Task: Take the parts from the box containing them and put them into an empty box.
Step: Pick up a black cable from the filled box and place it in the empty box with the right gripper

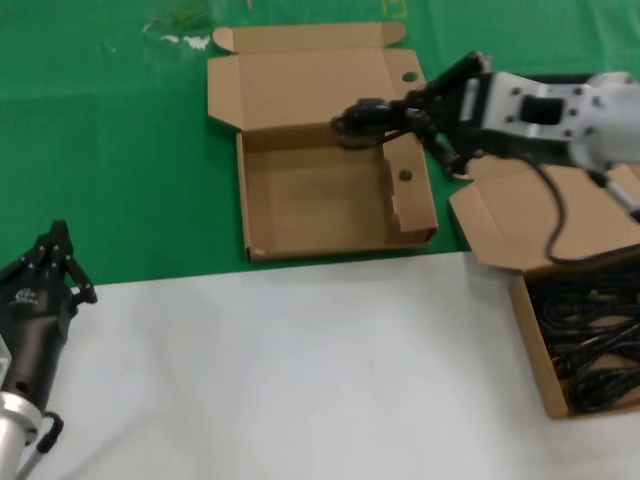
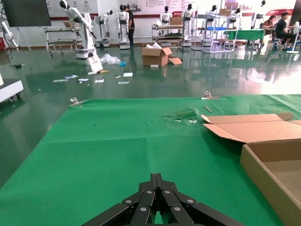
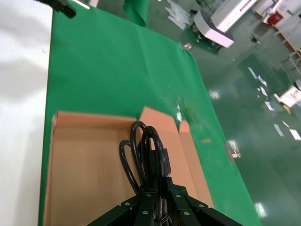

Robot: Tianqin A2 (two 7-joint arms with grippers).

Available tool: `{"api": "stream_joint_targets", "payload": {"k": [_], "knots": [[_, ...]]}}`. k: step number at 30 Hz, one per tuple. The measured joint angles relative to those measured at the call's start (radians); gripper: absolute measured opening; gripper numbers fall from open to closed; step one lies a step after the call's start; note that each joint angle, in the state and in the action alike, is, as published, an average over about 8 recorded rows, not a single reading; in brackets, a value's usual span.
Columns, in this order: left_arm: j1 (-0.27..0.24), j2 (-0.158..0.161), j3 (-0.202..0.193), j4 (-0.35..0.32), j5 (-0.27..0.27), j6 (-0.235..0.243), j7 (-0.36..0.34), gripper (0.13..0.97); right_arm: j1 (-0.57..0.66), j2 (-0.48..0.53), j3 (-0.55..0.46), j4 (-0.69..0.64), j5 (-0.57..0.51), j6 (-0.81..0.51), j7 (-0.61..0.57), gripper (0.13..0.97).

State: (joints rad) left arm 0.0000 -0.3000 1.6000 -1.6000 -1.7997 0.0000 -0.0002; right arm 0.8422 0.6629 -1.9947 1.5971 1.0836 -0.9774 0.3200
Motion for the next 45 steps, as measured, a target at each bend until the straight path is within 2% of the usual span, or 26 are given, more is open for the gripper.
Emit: {"api": "stream_joint_targets", "payload": {"k": [10,21,32,45], "knots": [[0.000,0.000,0.000,0.000,0.000,0.000,0.000,0.140,0.051,-0.175,-0.082,-0.159,-0.072,0.054,-0.070,0.161],[0.000,0.000,0.000,0.000,0.000,0.000,0.000,0.140,0.062,-0.298,-0.130,-0.364,-0.083,0.140,-0.190,0.161],[0.000,0.000,0.000,0.000,0.000,0.000,0.000,0.140,0.069,-0.357,-0.138,-0.506,-0.060,0.214,-0.278,0.161],[0.000,0.000,0.000,0.000,0.000,0.000,0.000,0.140,0.050,-0.359,-0.125,-0.511,-0.055,0.229,-0.264,0.214]]}}
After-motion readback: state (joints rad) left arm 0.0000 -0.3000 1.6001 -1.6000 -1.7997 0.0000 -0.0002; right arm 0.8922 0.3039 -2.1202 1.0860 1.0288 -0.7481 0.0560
